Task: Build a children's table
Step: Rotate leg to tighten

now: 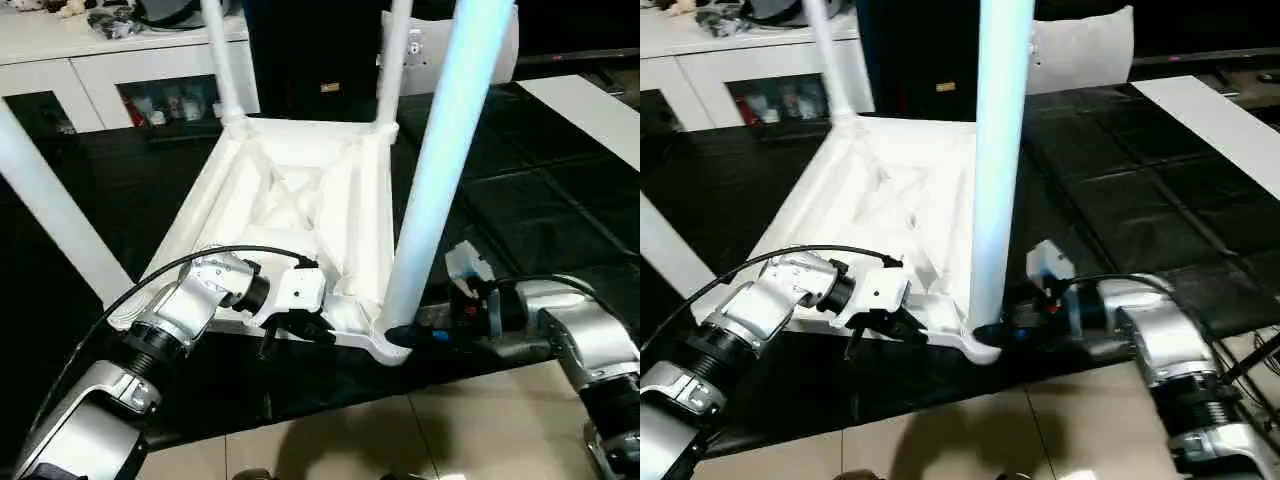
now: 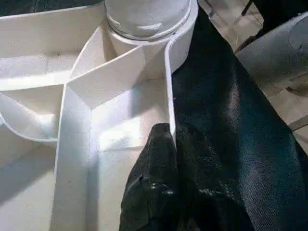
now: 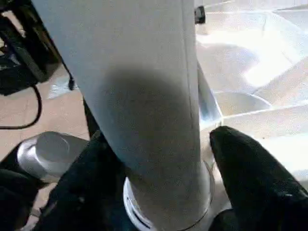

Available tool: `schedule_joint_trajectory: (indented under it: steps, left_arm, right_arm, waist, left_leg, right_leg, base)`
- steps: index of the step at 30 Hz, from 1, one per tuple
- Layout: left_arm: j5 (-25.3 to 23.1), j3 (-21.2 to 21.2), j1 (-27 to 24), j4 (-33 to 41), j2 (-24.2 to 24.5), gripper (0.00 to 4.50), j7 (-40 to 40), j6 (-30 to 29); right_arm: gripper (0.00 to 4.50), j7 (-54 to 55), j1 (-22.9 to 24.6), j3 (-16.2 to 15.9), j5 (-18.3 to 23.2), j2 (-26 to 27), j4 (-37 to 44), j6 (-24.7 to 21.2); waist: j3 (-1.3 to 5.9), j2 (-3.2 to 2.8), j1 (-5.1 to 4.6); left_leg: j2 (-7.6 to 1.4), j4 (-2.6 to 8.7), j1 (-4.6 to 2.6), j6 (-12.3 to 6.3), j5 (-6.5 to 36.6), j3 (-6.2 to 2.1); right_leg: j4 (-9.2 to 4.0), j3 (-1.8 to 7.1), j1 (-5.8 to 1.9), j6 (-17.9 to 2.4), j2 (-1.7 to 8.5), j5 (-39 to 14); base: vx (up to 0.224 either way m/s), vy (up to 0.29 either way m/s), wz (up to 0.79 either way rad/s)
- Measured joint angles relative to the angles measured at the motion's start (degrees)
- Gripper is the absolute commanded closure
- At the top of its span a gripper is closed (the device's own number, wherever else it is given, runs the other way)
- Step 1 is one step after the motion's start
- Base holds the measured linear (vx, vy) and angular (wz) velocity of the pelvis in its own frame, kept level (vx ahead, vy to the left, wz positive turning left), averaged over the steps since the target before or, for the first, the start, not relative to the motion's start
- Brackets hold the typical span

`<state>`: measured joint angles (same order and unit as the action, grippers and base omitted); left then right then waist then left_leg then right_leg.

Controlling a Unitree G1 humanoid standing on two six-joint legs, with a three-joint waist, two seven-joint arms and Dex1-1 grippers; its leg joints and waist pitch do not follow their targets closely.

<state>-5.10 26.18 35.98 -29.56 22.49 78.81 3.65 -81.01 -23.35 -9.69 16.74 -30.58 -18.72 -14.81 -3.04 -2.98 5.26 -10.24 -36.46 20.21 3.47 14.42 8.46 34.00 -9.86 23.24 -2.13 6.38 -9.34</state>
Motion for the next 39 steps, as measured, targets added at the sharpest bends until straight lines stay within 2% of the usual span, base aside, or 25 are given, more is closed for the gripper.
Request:
schedule_joint_trajectory:
  steps: [11,18,20,23,24,27,29,30,32,34,35,38,39]
  left_arm:
    - [0.3,0.0,0.0,0.0,0.2,4.5,0.4,-0.2]
    - [1.0,-2.3,-0.6,2.4,-0.5,4.5,-1.8,-10.8]
    - [0.9,-3.6,-0.8,2.5,-0.9,4.5,-4.5,-14.1]
    - [-0.2,-6.6,-1.3,3.1,-3.4,4.5,-12.5,-20.8]
    - [-0.3,-6.8,-1.4,3.5,-4.1,4.5,-13.8,-22.0]
    - [-0.6,-8.5,-1.7,3.9,-8.3,4.5,-20.3,-26.1]
    - [-1.1,-9.3,-1.7,4.1,-10.6,4.5,-24.5,-27.9]
    - [-1.3,-9.6,-1.7,4.1,-11.4,4.5,-25.8,-28.4]
    - [-1.4,-9.7,-1.6,4.2,-12.6,4.5,-28.0,-28.7]
    - [-1.4,-9.1,-1.6,4.6,-13.7,4.5,-28.1,-28.5]
    - [-1.3,-8.4,-1.6,5.2,-13.8,4.5,-27.9,-28.1]
    - [-1.3,-8.2,-1.6,5.5,-13.0,4.5,-27.1,-27.0]
    - [-1.3,-8.1,-1.6,5.6,-12.6,4.5,-26.7,-26.8]
  right_arm:
    - [2.41,-2.0,-0.8,-0.5,0.8,0.3,-1.3,-0.3]
    - [2.45,4.7,-0.3,0.6,0.9,3.2,0.7,-4.9]
    - [2.45,9.7,-0.4,1.7,-0.1,5.2,0.8,-5.8]
    - [2.46,24.7,-2.2,4.9,-3.1,11.5,0.2,-9.4]
    - [2.46,27.4,-2.7,5.3,-3.3,12.2,0.1,-10.1]
    - [2.46,37.5,-4.3,7.3,-5.3,15.9,-0.9,-12.1]
    - [2.46,43.1,-5.6,8.0,-6.4,17.9,-2.2,-11.9]
    - [1.93,44.6,-5.8,8.2,-6.7,18.5,-2.5,-11.3]
    - [1.8,46.7,-5.8,9.1,-7.3,19.7,-3.2,-9.9]
    - [1.74,48.0,-5.8,9.6,-7.4,19.9,-4.4,-9.4]
    - [1.51,47.6,-5.8,9.9,-7.3,19.6,-4.4,-9.2]
    - [1.37,45.3,-5.4,9.9,-6.9,18.6,-3.8,-8.6]
    - [1.1,44.6,-5.3,9.9,-6.4,18.2,-3.7,-8.4]
  waist:
    - [0.05,0.15,-0.08]
    - [0.1,0.24,-0.6]
    - [0.1,0.28,-1.49]
    - [0.08,0.34,-4.58]
    - [0.09,0.31,-5.36]
    - [0.08,0.35,-7.21]
    - [0.09,0.35,-7.79]
    - [0.09,0.37,-7.81]
    - [0.1,0.37,-7.6]
    - [0.1,0.36,-6.53]
    - [0.1,0.36,-5.93]
    - [0.11,0.35,-4.99]
    - [0.11,0.34,-4.87]
  left_leg:
    - [-0.01,0.01,-0.03,0.0,0.0,0.02]
    - [-0.03,0.0,-0.22,0.26,-0.2,0.11]
    - [-0.05,0.03,-0.27,0.44,-0.2,0.12]
    - [-0.19,0.02,-0.24,0.8,-0.3,0.08]
    - [-0.22,0.04,-0.19,0.8,-0.3,0.04]
    - [-0.37,0.07,-0.11,0.77,-0.3,0.02]
    - [-0.32,0.09,-0.09,0.72,-0.3,0.01]
    - [-0.32,0.11,-0.07,0.7,-0.3,0.0]
    - [-0.3,0.23,-0.04,0.68,-0.3,-0.01]
    - [-0.23,0.3,0.02,0.3,-0.4,-0.03]
    - [-0.22,0.41,0.06,0.23,-0.4,-0.06]
    - [-0.22,0.64,0.19,0.17,-0.3,-0.02]
    - [-0.22,0.68,0.23,0.17,-0.3,-0.02]
  right_leg:
    - [0.04,0.0,0.0,0.1,0.0,0.0]
    - [0.14,0.09,-0.02,0.0,-0.04,0.1]
    - [0.1,0.09,-0.04,0.0,-0.08,0.2]
    - [-0.29,-0.17,-0.05,0.0,-0.15,0.2]
    - [-0.56,-0.29,-0.09,0.1,-0.18,0.2]
    - [-1.04,-0.41,-0.2,0.1,-0.35,0.3]
    - [-1.05,-0.37,-0.21,0.1,-0.35,0.3]
    - [-1.03,-0.37,-0.21,0.1,-0.35,0.3]
    - [-0.98,-0.33,-0.2,0.1,-0.35,0.3]
    - [-0.95,-0.21,-0.16,0.0,-0.34,0.6]
    - [-0.93,-0.2,-0.1,0.1,-0.35,0.6]
    - [-0.82,-0.16,0.14,-0.2,-0.35,0.6]
    - [-0.8,-0.16,0.18,-0.2,-0.35,0.6]
  base:
    - [0.0,0.0,0.0]
    - [0.0,0.0,0.0]
    - [0.0,0.0,0.0]
    - [0.0,0.0,0.0]
    - [0.0,0.0,0.0]
    - [0.0,0.0,0.0]
    - [0.0,0.0,0.0]
    - [0.0,0.0,0.0]
    - [0.0,0.0,0.0]
    - [0.0,0.0,0.0]
    - [0.0,0.0,0.0]
    - [0.0,0.0,0.0]
    - [0.0,0.0,0.0]
